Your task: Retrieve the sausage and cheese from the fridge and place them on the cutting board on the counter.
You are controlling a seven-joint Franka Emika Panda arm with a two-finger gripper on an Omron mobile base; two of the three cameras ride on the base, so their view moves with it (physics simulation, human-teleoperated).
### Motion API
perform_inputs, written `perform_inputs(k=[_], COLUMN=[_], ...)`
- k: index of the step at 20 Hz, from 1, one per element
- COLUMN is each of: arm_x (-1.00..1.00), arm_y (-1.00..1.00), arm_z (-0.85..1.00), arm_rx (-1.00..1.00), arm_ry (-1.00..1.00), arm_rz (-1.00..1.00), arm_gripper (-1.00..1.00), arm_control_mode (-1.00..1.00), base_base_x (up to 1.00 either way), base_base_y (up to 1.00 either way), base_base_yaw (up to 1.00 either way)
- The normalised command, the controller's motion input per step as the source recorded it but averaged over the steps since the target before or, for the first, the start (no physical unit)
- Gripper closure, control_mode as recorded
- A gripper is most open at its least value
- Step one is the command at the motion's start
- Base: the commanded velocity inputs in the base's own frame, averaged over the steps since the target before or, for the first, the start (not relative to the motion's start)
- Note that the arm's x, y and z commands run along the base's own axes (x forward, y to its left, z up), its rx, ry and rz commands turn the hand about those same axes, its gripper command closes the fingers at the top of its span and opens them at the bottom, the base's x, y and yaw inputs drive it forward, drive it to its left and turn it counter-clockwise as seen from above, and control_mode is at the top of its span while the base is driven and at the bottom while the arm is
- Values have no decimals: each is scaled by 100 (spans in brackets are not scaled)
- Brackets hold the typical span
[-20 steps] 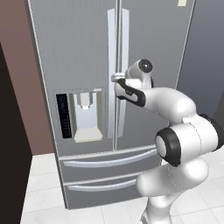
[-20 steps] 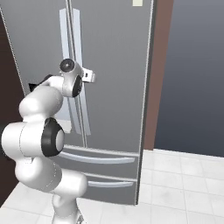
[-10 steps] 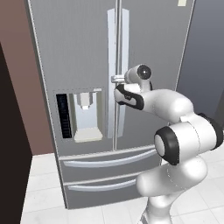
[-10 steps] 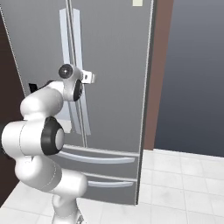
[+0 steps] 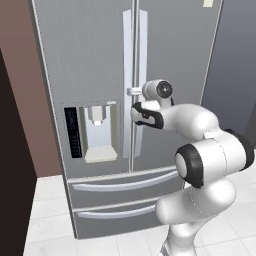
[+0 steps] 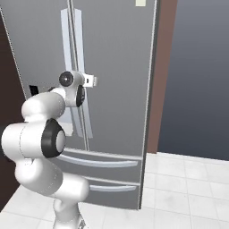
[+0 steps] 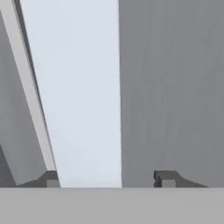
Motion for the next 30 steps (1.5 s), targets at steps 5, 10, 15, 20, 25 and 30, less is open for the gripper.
perform_inputs(k=[5,10,15,20,25,30], arm_x=[3,-9,-26,-14,-33,-57], arm_y=[-30,-38,-26,-29,-60,-64], arm_z=[30,49,50,54,62,51], arm_rx=[0,0,0,0,0,0], arm_ry=[0,0,0,0,4,8], arm_rz=[0,0,0,0,0,0], arm_gripper=[100,100,100,100,100,100], arm_control_mode=[-100,-100,-100,-100,-100,-100], base_base_x=[0,0,0,0,0,0], base_base_y=[0,0,0,0,0,0], base_base_yaw=[0,0,0,0,0,0])
